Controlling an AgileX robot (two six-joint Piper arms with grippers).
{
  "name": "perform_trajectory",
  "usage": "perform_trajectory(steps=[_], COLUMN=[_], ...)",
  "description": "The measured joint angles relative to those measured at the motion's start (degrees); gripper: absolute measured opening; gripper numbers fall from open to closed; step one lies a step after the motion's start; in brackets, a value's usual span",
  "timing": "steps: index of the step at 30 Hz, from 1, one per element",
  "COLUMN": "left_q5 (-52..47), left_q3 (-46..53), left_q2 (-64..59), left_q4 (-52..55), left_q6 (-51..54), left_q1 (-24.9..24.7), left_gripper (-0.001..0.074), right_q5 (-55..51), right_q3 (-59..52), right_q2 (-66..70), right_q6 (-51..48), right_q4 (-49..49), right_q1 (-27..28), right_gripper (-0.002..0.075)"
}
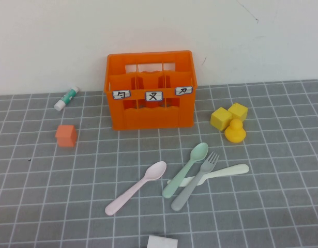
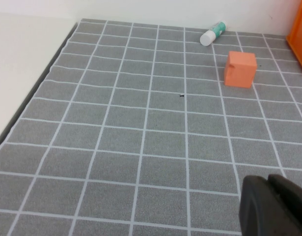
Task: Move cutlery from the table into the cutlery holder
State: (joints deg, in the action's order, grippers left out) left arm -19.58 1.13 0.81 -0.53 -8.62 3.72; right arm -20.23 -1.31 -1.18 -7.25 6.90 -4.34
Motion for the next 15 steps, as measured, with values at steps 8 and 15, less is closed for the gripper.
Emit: perform_trajectory(steps=[8,15], left_q5=[0.0,0.0], left_q3=[0.0,0.0], left_q2=[0.0,0.0], left_q4=[0.0,-2.8], left_q6=[0.0,-0.1], left_q1=[0.0,0.0], left_gripper=[-0.0001,-0.0001], right_q5=[0.0,0.0], right_q3=[0.0,0.0], right_q2=[0.0,0.0], right_q6=[0.0,0.0], right_q4=[0.0,0.0], right_q1=[0.0,0.0], right_gripper=[-0.0003,-0.0003])
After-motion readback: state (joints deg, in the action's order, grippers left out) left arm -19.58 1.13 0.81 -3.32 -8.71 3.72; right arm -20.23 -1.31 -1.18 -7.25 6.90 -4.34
